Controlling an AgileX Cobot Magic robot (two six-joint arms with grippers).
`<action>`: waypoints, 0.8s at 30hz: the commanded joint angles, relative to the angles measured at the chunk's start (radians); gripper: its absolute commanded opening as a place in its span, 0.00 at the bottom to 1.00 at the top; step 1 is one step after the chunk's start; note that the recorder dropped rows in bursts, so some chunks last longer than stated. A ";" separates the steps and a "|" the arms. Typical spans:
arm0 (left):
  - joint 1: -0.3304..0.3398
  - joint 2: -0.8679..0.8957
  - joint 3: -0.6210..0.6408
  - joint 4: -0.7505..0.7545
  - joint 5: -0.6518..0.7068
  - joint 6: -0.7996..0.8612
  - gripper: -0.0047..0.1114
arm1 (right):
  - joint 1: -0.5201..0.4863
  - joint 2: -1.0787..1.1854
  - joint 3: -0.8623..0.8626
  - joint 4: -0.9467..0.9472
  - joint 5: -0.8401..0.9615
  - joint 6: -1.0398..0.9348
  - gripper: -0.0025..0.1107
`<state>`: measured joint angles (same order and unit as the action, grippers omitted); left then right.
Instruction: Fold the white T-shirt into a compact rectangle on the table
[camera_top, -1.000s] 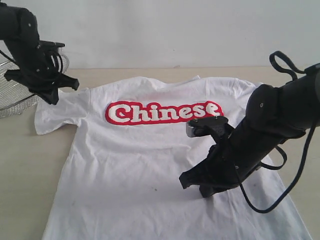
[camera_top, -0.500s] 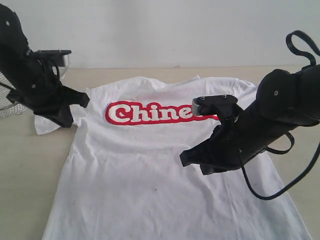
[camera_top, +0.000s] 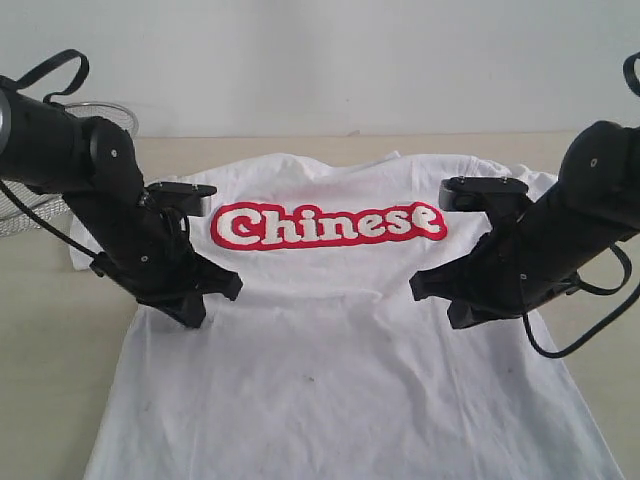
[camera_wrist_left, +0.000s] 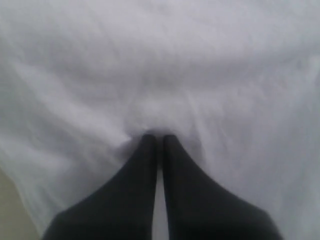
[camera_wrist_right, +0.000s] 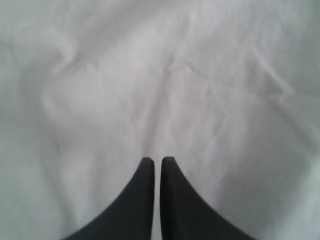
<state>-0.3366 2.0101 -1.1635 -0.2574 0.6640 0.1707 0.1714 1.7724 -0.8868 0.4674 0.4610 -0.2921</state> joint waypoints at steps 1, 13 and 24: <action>-0.004 0.032 0.002 0.024 -0.005 0.008 0.08 | -0.002 0.029 0.006 -0.009 -0.004 -0.017 0.02; -0.004 0.038 0.064 0.040 0.112 0.001 0.08 | -0.001 0.093 0.013 -0.024 0.106 -0.031 0.02; -0.023 0.000 0.248 -0.036 0.086 0.010 0.08 | -0.001 0.002 0.178 -0.022 0.080 -0.021 0.02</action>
<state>-0.3366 1.9640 -1.0107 -0.2968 0.6291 0.1739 0.1714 1.7865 -0.7627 0.4808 0.4686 -0.3122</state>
